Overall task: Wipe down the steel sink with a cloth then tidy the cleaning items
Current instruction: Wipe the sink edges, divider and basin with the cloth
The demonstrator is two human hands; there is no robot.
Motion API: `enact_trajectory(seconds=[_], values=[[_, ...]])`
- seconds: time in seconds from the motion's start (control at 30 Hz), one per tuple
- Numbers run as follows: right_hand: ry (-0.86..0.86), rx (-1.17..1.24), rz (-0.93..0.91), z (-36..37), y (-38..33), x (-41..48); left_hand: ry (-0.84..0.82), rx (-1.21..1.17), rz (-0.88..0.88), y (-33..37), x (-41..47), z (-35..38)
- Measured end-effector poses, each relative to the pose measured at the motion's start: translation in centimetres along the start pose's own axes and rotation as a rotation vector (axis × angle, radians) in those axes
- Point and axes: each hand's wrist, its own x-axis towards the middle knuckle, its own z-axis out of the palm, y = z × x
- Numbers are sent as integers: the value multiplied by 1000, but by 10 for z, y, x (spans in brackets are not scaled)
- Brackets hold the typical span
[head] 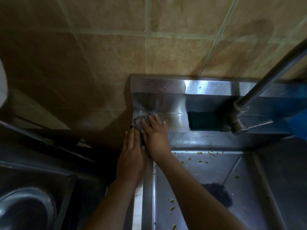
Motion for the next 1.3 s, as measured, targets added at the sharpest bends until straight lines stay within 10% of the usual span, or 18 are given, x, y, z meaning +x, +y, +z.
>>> enact_trajectory(seconds=[0.47, 0.8, 1.3], values=[[130, -444, 137, -18, 49, -2, 13, 27, 3, 4, -2, -5], [242, -292, 253, -12, 54, 1, 28, 37, -2, 0, -1, 1], [158, -310, -59, -2, 38, 3, 20, 20, -15, 1, -2, -3]])
